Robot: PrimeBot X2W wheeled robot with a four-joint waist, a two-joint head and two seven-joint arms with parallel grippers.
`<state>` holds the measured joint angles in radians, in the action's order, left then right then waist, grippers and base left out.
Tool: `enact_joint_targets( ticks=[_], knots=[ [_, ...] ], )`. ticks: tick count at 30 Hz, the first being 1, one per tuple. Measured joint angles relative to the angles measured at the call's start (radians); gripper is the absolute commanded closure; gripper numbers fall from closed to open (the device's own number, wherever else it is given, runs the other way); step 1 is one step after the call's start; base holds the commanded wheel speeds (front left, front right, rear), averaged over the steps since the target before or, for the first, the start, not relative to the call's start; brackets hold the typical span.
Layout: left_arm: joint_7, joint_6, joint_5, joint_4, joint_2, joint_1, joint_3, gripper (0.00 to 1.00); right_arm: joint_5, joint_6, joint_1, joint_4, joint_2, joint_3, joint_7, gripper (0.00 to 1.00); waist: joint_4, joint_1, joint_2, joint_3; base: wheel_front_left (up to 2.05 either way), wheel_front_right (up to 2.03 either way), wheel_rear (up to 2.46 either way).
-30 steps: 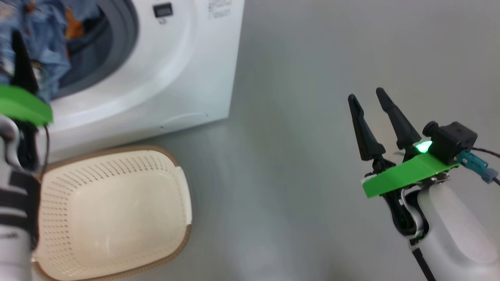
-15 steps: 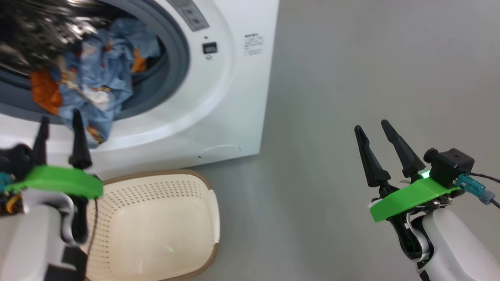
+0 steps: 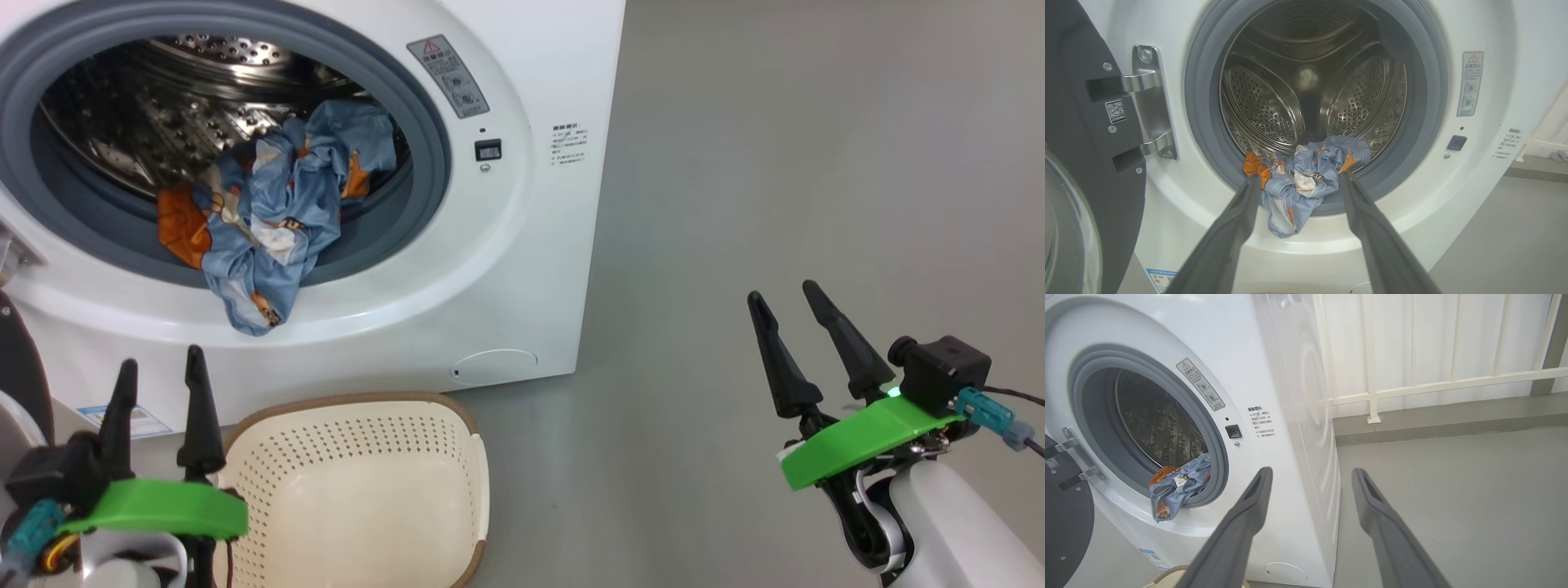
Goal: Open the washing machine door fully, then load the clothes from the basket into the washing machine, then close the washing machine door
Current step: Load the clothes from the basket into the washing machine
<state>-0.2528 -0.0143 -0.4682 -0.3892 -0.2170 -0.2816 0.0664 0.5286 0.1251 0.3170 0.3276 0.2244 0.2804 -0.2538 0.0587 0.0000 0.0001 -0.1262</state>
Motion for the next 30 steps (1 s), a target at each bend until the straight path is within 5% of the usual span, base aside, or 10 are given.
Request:
enact_joint_targets(
  ticks=[9, 30],
  knots=[
    [0.047, 0.043, 0.000, 0.167, 0.015, 0.125, 0.027, 0.00, -0.009, 0.000, -0.020, 0.005, 0.003, -0.004, 0.000, 0.00, -0.005, 0.0000, 0.0000, 0.019, 0.00, 0.00, 0.00],
    [0.050, 0.060, 0.000, 0.198, 0.018, 0.144, 0.047, 0.00, -0.027, 0.000, -0.020, 0.013, 0.024, 0.000, 0.000, 0.00, -0.006, 0.0000, 0.0000, 0.018, 0.00, 0.00, 0.00]
  ],
)
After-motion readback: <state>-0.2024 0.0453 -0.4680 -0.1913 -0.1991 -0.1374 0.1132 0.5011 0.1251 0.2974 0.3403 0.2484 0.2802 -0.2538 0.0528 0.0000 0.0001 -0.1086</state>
